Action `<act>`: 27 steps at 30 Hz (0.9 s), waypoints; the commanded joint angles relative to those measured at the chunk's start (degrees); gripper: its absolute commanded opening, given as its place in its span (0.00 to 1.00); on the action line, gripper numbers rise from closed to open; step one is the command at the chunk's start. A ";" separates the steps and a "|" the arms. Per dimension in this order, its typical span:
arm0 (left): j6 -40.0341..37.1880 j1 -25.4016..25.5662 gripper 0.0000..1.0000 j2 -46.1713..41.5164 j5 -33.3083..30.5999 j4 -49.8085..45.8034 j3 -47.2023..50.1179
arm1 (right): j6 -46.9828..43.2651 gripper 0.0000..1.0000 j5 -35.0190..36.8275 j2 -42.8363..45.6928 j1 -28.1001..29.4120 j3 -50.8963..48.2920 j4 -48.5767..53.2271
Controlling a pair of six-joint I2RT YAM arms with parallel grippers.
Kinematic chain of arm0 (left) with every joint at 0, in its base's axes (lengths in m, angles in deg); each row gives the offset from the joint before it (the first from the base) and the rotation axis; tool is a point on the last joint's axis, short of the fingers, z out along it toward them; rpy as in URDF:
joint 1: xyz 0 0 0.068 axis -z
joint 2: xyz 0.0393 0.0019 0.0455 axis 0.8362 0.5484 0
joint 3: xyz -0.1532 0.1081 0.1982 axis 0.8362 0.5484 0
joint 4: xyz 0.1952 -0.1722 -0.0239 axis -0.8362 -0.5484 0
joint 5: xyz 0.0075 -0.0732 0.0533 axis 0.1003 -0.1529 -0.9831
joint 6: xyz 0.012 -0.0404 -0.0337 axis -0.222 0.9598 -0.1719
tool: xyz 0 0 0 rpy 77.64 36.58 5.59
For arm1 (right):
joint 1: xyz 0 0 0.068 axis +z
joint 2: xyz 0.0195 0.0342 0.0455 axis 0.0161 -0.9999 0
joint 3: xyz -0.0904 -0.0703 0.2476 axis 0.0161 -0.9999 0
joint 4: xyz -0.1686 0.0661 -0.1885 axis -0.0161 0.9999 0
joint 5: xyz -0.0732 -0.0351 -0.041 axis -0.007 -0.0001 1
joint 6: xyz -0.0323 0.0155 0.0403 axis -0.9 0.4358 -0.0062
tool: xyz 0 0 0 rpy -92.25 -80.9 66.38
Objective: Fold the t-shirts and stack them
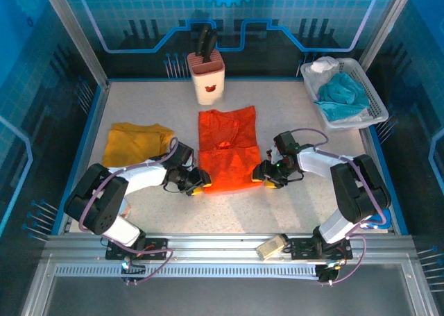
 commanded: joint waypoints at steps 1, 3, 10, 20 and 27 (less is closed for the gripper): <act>1.24 1.42 0.42 2.40 1.85 4.03 -1.33 | 1.13 0.55 -0.96 -1.86 2.18 1.44 -2.95; 1.46 1.70 0.38 2.49 1.85 4.12 -1.69 | 1.30 0.52 -0.59 -2.27 2.89 2.33 -2.96; 2.17 1.79 0.27 4.04 1.01 4.74 -3.15 | 1.40 0.38 0.84 -3.76 3.65 4.02 -2.25; 0.85 1.74 0.03 2.92 -1.95 0.96 -3.58 | 0.45 0.08 4.48 -0.72 3.65 1.56 0.40; 3.63 5.82 0.00 -2.38 -3.58 0.17 0.74 | 0.17 0.00 5.02 4.38 5.27 -2.45 3.86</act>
